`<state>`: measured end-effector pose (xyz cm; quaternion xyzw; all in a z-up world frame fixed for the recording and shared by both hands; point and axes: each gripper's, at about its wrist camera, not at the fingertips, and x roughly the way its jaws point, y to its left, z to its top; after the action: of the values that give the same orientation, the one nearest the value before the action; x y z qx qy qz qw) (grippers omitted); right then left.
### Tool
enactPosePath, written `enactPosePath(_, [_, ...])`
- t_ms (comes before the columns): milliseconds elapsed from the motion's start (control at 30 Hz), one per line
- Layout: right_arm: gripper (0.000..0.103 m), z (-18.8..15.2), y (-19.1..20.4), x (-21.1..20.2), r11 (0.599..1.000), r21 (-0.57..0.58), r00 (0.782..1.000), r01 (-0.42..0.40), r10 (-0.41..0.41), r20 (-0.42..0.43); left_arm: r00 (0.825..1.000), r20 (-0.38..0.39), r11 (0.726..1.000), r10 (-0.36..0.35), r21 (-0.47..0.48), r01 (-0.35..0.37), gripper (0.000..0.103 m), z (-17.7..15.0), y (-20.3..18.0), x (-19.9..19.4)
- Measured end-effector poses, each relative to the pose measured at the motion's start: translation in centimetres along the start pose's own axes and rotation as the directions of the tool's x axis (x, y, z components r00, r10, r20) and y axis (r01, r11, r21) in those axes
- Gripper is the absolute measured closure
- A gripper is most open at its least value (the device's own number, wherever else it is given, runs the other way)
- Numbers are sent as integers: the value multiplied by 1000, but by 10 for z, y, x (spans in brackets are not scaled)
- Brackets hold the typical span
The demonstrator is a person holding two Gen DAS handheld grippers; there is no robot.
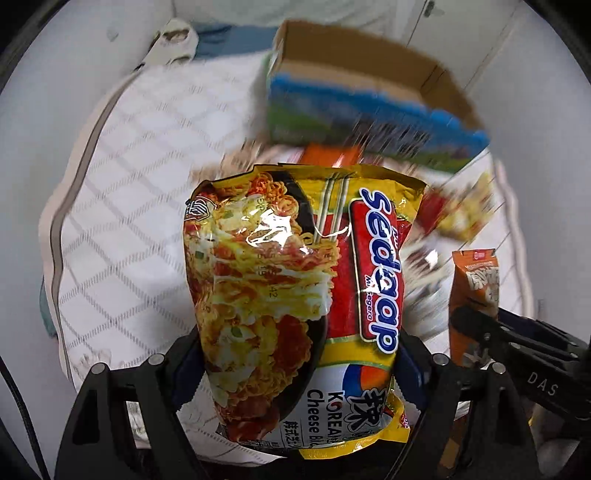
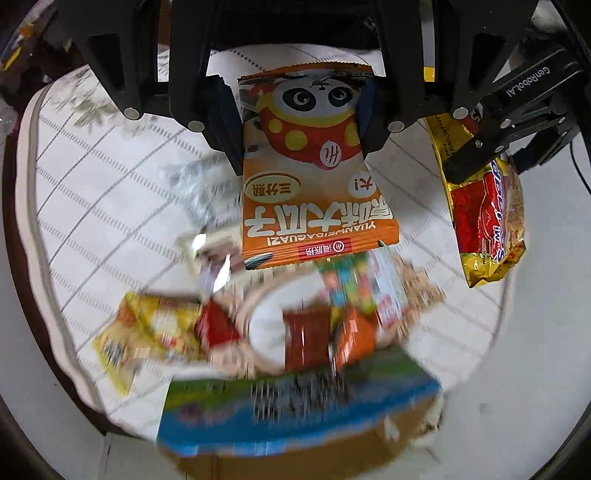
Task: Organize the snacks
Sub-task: 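Carry both packs into the cardboard box and open both tools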
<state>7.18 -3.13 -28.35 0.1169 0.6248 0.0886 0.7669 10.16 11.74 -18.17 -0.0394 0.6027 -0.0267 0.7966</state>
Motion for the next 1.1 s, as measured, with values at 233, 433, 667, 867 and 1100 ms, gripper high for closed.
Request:
enactPosePath(233, [48,86,-5,-61,999,-21,992,-45,48,120,996,56,998,-66,-1,66,18,101,-31,-33])
enactPosePath(433, [48,184,-17,-59,999,-20,987,-26,29,159,995,46,996,-85,-15,86,18,212,-52,-18])
enactPosePath(667, [48,290,-39,-10,1000,-16,994,15,-13,112,998,-54,998,-45,-40,42,18,309,-65,62])
enactPosePath(867, [48,348,-59,45,999,-16,998,43,-42,53,988,-148,998,-35,-58,27,18,355,-73,131])
enactPosePath(1100, [48,383,-76,95,998,-21,998,56,-56,9,982,-190,999,-7,-45,-1,18,368,-80,162])
